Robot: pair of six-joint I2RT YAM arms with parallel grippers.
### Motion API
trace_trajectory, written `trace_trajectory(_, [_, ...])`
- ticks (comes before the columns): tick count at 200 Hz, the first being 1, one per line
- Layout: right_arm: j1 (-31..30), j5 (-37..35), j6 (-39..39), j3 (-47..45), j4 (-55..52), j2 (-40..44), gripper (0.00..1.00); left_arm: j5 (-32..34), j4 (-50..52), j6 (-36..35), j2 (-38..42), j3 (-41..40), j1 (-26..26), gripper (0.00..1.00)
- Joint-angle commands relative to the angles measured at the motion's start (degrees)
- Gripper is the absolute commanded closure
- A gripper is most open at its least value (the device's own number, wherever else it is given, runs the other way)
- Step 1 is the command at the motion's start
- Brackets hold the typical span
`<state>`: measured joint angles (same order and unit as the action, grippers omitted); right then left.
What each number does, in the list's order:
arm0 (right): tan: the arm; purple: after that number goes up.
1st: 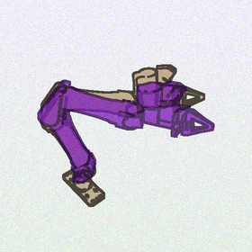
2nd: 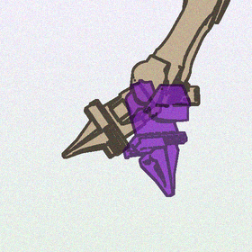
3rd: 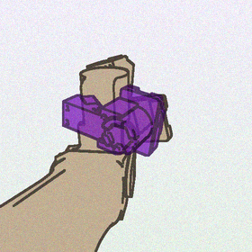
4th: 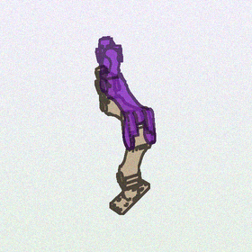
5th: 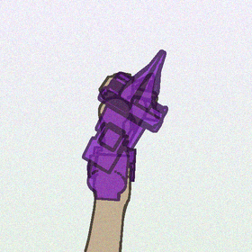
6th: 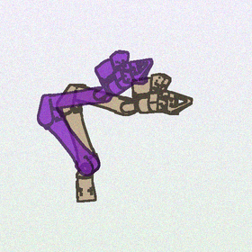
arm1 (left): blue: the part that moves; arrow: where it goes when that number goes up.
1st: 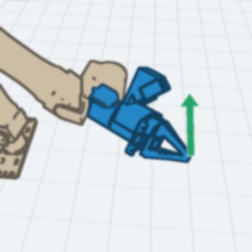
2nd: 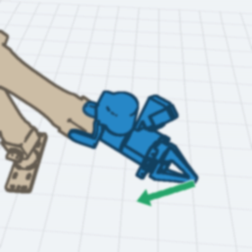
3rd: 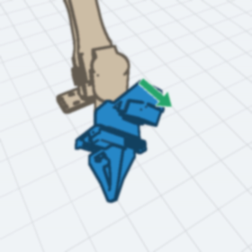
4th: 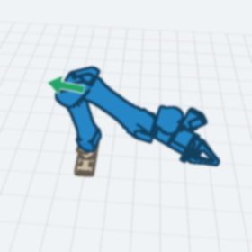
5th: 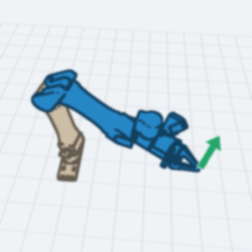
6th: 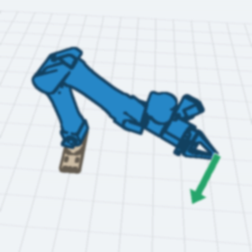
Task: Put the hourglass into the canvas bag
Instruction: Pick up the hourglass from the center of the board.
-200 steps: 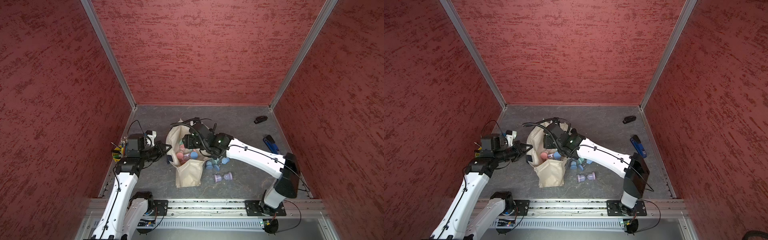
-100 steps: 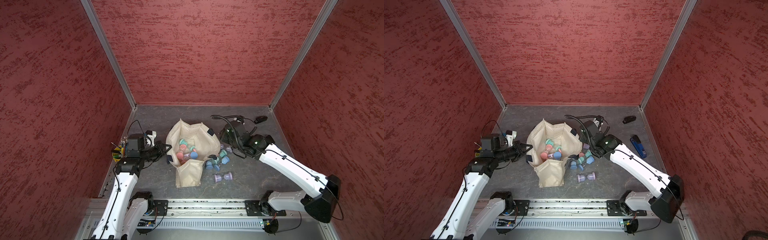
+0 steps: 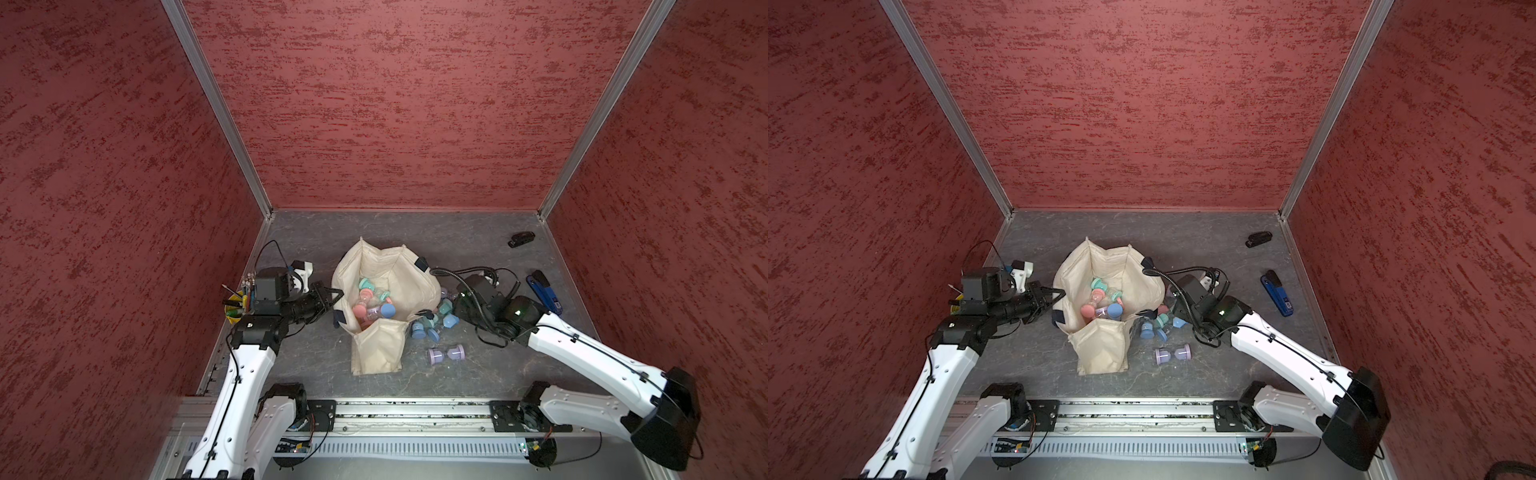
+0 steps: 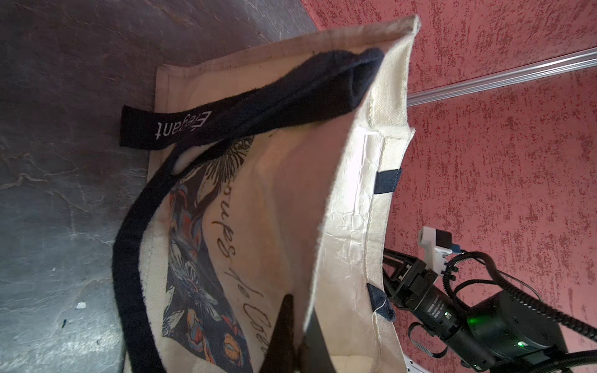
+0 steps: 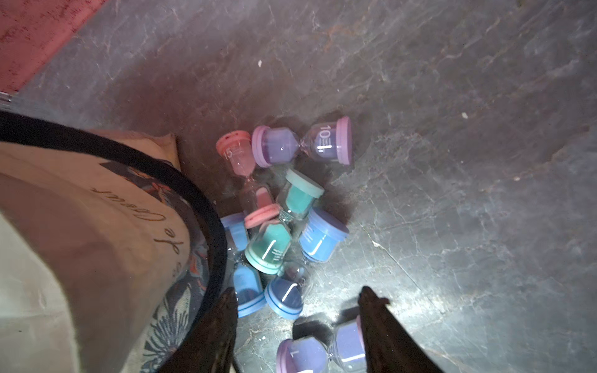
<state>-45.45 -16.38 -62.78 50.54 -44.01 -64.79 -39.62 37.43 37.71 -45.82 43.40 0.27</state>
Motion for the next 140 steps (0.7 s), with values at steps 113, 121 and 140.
trace_trajectory(113, [-10.8, 0.4, -22.0, -7.6, 2.0, -1.3, 0.38, -0.3, -0.4, -0.3, 0.7, 0.2, -0.4, 1.0])
trace_trajectory(121, [-11.2, 0.5, -22.7, -7.8, 2.2, -1.5, 0.38, -0.3, -0.4, -0.2, 0.7, 0.2, -0.4, 1.0])
trace_trajectory(140, [-11.8, 0.4, -24.6, -8.5, 2.2, -1.6, 0.37, -0.3, -0.4, -0.2, 0.8, 0.0, -0.4, 1.0])
